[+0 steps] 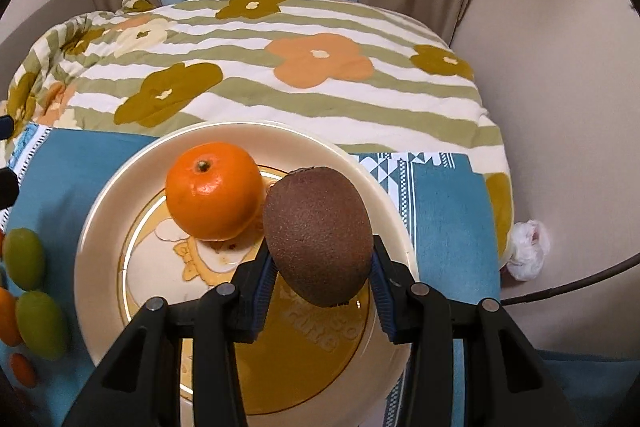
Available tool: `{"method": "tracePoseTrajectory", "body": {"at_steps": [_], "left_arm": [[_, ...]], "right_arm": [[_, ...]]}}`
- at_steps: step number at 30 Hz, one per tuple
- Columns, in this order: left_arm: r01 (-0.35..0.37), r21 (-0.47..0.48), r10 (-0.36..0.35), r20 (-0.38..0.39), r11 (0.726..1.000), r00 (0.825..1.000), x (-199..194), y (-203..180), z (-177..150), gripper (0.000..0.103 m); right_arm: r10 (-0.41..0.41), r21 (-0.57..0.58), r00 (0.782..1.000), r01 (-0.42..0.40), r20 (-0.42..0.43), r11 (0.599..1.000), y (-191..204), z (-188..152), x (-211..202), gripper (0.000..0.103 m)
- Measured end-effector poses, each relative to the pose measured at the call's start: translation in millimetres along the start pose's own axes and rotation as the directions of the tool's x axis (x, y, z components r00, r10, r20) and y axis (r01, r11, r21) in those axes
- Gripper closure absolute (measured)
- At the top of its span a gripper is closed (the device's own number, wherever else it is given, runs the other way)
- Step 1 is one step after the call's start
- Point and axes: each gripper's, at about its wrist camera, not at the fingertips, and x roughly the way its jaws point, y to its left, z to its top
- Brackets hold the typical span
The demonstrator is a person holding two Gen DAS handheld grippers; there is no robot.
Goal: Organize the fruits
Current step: 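Lower the kiwi into the bowl beside the orange and open the right tool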
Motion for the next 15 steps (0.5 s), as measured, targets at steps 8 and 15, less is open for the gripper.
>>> {"method": "tracePoseTrajectory", "body": {"at_steps": [8,15], "left_arm": [[0.004,-0.01,-0.004,0.002,1.0,1.0,-2.1,-0.9,0.2,0.0],[-0.004,-0.032,0.005,0.026,0.999,1.0,-17.9,-2.6,-0.7,0.0]], "right_arm": [[-0.006,-0.004,0.996,0.007,0.088,1.0,-7.1,-1.4,-19.8,0.006],[0.048,0.022,0.991,-0.051,0.129,0.998,-12.0,-4.3,-41.8,0.0]]}}
